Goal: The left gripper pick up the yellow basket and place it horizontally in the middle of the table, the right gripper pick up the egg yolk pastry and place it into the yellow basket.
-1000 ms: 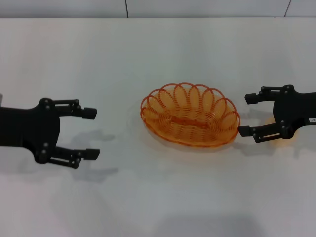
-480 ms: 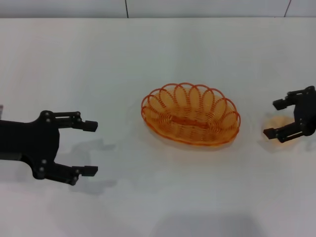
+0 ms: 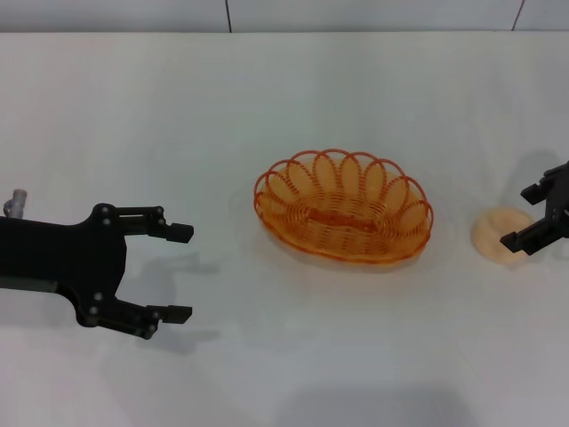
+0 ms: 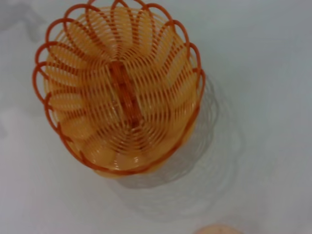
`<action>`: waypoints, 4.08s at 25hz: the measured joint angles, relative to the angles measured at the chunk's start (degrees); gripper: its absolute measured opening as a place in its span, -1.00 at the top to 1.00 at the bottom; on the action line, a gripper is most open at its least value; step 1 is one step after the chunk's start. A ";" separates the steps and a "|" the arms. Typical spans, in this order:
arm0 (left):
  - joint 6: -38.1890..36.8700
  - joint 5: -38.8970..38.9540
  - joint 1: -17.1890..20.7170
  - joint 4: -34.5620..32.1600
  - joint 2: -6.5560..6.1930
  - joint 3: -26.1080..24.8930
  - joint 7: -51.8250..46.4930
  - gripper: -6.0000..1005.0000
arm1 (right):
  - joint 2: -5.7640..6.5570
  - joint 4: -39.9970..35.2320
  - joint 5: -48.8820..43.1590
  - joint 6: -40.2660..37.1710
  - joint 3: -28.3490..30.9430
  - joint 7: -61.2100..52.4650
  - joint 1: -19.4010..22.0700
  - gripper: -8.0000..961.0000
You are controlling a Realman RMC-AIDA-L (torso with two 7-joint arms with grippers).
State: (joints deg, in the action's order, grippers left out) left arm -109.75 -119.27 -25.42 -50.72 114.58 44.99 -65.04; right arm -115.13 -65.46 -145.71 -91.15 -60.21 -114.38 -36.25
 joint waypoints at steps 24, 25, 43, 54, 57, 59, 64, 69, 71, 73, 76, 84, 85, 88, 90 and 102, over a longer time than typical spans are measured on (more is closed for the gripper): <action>0.32 0.51 0.00 -0.26 0.83 -0.09 1.00 -0.73 | -0.18 2.48 -2.32 -0.05 -2.98 -2.43 -1.10 0.07; 0.32 0.51 0.00 -0.26 0.87 -0.09 1.00 -0.73 | -0.18 2.48 -2.30 -0.05 -2.98 -2.41 -1.10 0.09; 0.44 0.53 0.76 -1.04 1.70 -0.45 1.06 -0.72 | 0.03 -3.15 -0.93 -3.71 -2.65 -1.09 -0.71 0.37; 0.58 0.62 1.36 -1.44 1.70 -0.43 1.67 -0.72 | -0.14 -12.48 9.24 -9.56 -0.16 0.08 -0.80 0.55; 0.66 0.63 1.04 -1.44 1.70 -0.43 1.66 -0.72 | -0.28 -11.87 13.18 -7.77 -3.07 -0.28 -1.00 0.60; 0.67 0.63 0.81 -1.43 1.74 -0.43 1.65 -0.72 | -0.45 -10.61 15.87 -5.21 -5.78 -0.39 -1.06 0.63; 0.66 0.55 0.62 -1.41 1.82 -0.20 1.40 -0.72 | -0.64 -5.93 19.59 5.45 -14.28 -0.83 -2.25 0.71; 0.42 0.42 0.55 -1.40 1.84 -0.17 1.24 -0.72 | -0.77 -2.17 22.41 12.00 -17.77 -0.98 -3.46 0.78; 0.35 0.36 0.55 -1.40 1.81 -0.17 1.24 -0.72 | -0.78 -0.65 23.67 13.56 -18.26 -0.92 -3.83 0.81; 0.34 0.28 0.55 -1.40 1.79 -0.17 1.24 -0.72 | -0.79 0.29 24.96 15.10 -18.57 -0.69 -3.89 0.82; 0.32 0.23 0.55 -1.40 1.80 -0.17 1.33 -0.72 | -0.75 0.79 26.56 16.18 -19.23 -0.14 -3.70 0.83; 0.32 0.21 0.55 -1.40 1.77 -0.17 1.27 -0.72 | -0.75 0.95 27.39 16.42 -20.72 0.94 -3.31 0.74; 0.32 0.21 0.55 -1.40 1.79 -0.17 1.26 -0.72 | -0.75 0.97 27.39 16.45 -20.75 0.98 -3.31 0.70; 0.32 0.23 0.62 -1.40 1.84 -0.17 1.25 -0.72 | -0.75 1.14 27.41 16.59 -20.75 1.04 -3.09 0.29; 0.33 0.28 0.69 -1.40 1.85 -0.17 1.24 -0.72 | -0.70 1.13 27.61 16.46 -20.64 1.48 -2.58 0.13; 0.69 0.59 1.17 -0.97 1.52 -0.49 1.69 -0.72 | -0.19 0.28 35.98 5.26 -8.64 18.58 8.25 -0.36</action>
State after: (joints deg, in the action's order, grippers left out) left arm -109.06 -118.68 -24.25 -51.68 116.09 44.51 -63.35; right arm -115.32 -65.18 -109.73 -85.89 -68.85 -95.80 -28.00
